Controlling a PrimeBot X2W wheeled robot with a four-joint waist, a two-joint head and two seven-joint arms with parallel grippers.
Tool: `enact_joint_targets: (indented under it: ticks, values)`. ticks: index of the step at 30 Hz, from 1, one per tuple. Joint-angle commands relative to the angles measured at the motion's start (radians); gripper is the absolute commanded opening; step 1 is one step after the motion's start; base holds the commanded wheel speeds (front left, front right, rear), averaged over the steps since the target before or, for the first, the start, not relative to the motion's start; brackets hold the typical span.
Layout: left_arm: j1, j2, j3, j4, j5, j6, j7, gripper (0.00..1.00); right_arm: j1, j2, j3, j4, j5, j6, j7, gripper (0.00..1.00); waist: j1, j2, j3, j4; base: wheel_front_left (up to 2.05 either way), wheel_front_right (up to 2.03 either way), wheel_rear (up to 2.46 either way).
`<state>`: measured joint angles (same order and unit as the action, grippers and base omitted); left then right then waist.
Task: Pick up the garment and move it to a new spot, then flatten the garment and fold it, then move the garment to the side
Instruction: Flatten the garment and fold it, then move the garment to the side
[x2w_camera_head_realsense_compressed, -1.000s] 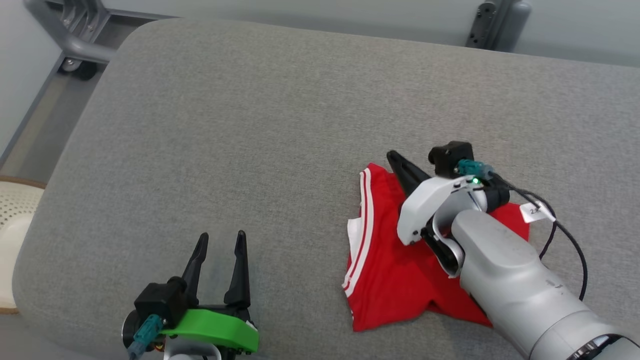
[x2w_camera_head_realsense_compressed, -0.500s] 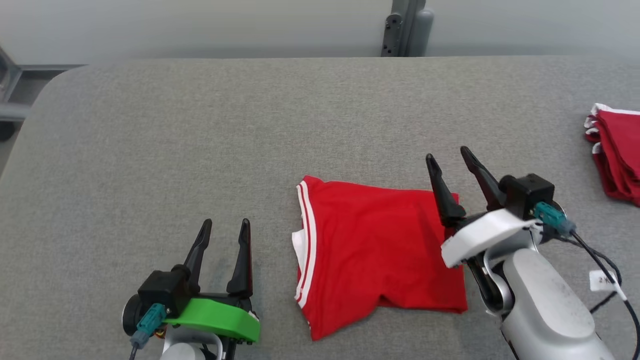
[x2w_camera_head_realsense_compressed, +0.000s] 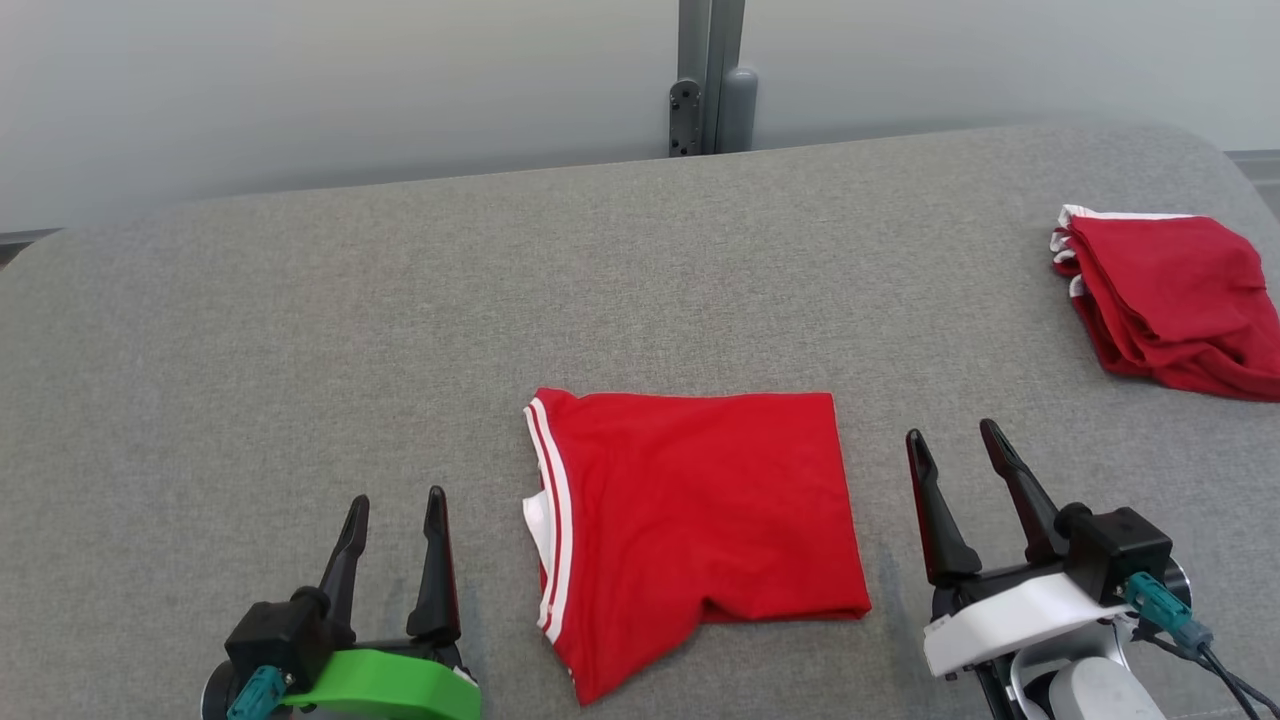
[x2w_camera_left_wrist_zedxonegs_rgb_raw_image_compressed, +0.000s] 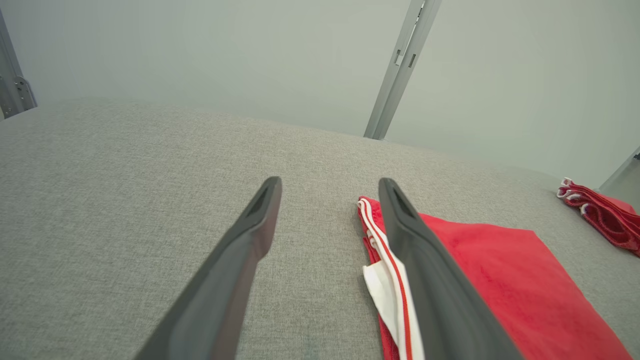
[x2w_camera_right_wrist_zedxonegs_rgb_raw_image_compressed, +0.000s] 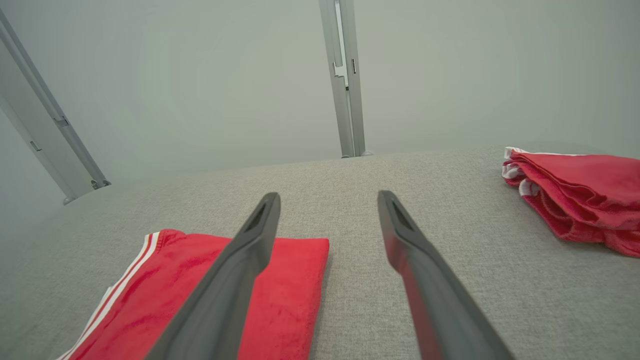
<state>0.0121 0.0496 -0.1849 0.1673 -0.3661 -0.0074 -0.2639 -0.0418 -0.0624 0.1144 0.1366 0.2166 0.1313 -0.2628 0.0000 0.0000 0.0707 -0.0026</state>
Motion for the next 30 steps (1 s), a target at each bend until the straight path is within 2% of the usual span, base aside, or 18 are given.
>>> enact_joint_targets:
  ticks: [1, 17, 25, 30]
  values:
    - [0.014, 0.003, 0.009, -0.005, -0.001, 0.006, 0.000, 1.00, 0.016, 0.003, -0.002, -0.012, -0.009, -0.001, -0.002, 1.00, 0.0000, 0.0000, -0.008, -0.011, 0.00, 0.00, 0.00]
    - [0.018, 0.002, 0.006, -0.015, -0.002, 0.009, 0.000, 1.00, 0.015, -0.002, -0.007, 0.008, -0.021, -0.001, 0.015, 1.00, 0.0000, 0.0000, -0.004, 0.008, 0.00, 0.00, 0.00]
    - [-0.002, 0.002, -0.006, -0.018, -0.009, 0.013, 0.000, 1.00, -0.032, -0.040, -0.008, 0.088, 0.021, -0.001, 0.164, 1.00, 0.0000, 0.0000, 0.025, 0.047, 0.00, 0.00, 0.00]
    - [-0.014, 0.002, -0.023, -0.018, -0.018, 0.017, 0.000, 1.00, -0.079, -0.052, 0.012, 0.174, 0.085, -0.001, 0.228, 1.00, 0.0000, 0.0000, 0.049, 0.086, 0.00, 0.00, 0.00]
